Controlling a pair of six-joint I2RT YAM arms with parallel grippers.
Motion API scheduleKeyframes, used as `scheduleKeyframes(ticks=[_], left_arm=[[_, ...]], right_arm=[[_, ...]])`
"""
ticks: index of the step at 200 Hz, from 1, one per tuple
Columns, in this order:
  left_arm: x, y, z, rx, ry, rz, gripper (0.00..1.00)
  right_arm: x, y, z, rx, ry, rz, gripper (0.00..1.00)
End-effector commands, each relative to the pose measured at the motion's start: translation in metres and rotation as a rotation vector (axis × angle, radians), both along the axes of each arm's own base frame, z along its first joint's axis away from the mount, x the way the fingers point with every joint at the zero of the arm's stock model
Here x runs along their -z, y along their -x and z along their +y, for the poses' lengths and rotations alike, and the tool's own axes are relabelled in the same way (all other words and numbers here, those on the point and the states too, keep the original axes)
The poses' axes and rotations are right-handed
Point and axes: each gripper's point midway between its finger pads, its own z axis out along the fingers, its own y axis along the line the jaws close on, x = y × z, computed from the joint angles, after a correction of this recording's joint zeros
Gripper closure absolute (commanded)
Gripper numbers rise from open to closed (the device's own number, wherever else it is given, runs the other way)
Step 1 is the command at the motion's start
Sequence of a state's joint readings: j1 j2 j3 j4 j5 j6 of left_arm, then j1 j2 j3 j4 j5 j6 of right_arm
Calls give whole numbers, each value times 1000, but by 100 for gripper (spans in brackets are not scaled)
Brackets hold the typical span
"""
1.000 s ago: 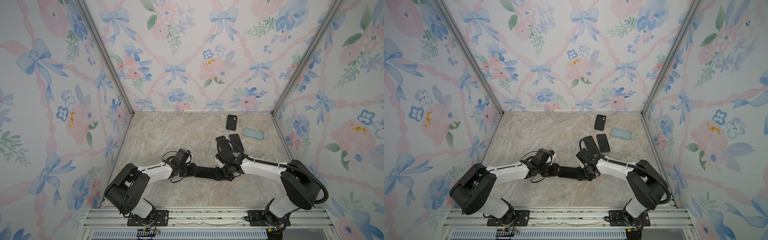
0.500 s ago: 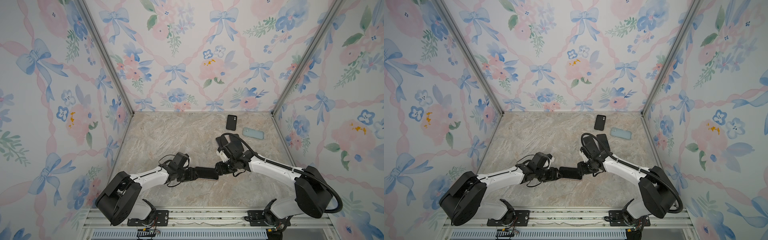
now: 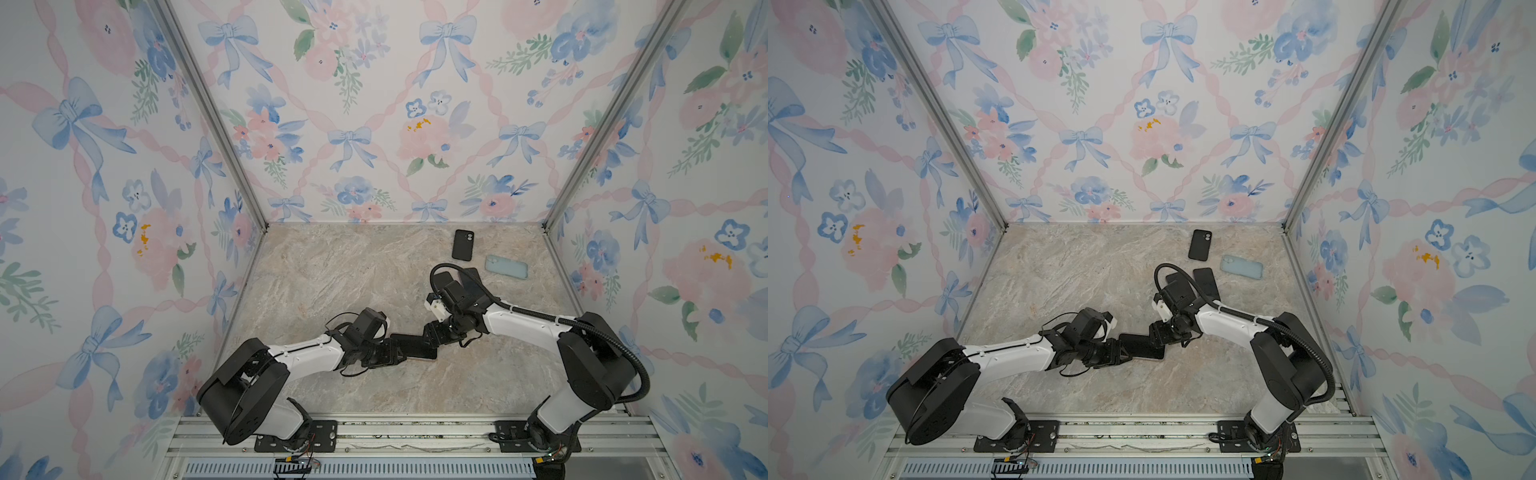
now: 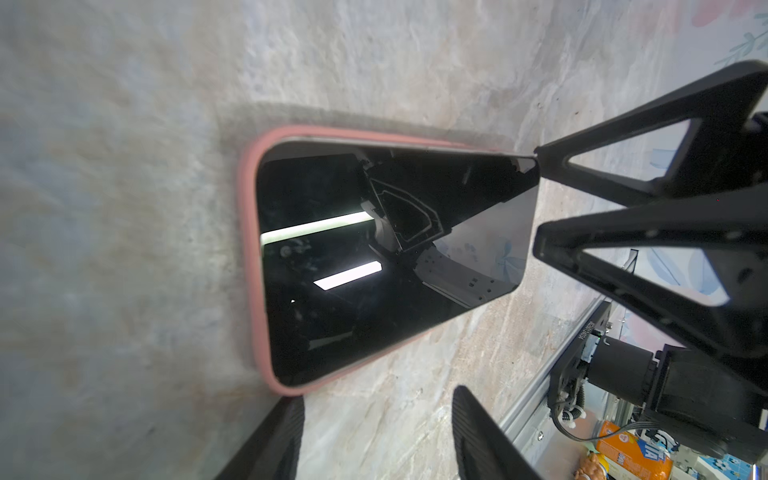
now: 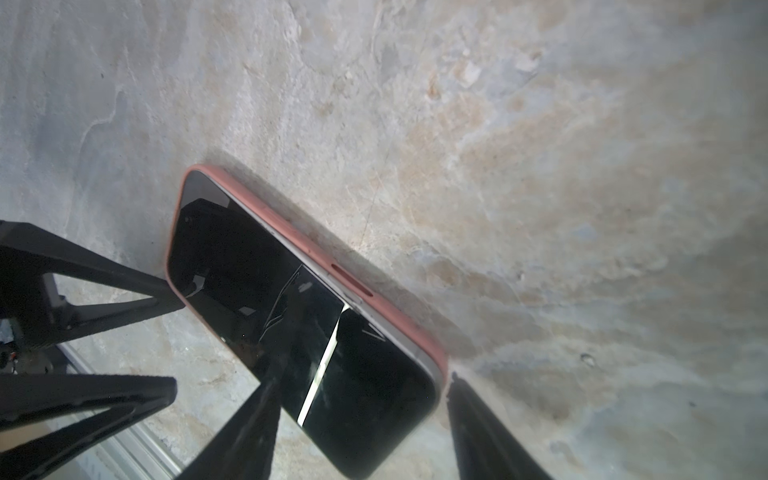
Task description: Put the phone into the phone case
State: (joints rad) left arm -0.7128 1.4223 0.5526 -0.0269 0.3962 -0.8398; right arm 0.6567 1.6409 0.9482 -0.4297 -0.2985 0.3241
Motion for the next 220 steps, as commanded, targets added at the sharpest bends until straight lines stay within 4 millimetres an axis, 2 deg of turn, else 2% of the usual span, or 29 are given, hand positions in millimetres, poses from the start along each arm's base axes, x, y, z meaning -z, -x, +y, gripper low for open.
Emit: scheduleKeyframes(ticks=[1, 27, 65, 103, 140, 186, 220], left_arm=[[13, 6, 13, -16, -55, 36, 42], [11, -4, 33, -64, -93, 23, 46], [11, -27, 55, -114, -177, -13, 50], [14, -41, 45, -74, -193, -20, 54], [17, -44, 38, -47, -196, -24, 56], [17, -41, 25, -14, -131, -22, 58], [19, -38, 21, -3, -107, -18, 61]], right_arm=[[-9, -7, -1, 19, 0, -11, 37], [-5, -4, -21, 194, 69, 38, 45], [-8, 7, -28, 352, 57, 81, 49], [-11, 21, -24, 444, 55, 97, 52], [0, 31, -21, 459, 46, 113, 58], [8, 37, -6, 416, 43, 123, 66], [10, 39, -2, 394, 46, 123, 72]])
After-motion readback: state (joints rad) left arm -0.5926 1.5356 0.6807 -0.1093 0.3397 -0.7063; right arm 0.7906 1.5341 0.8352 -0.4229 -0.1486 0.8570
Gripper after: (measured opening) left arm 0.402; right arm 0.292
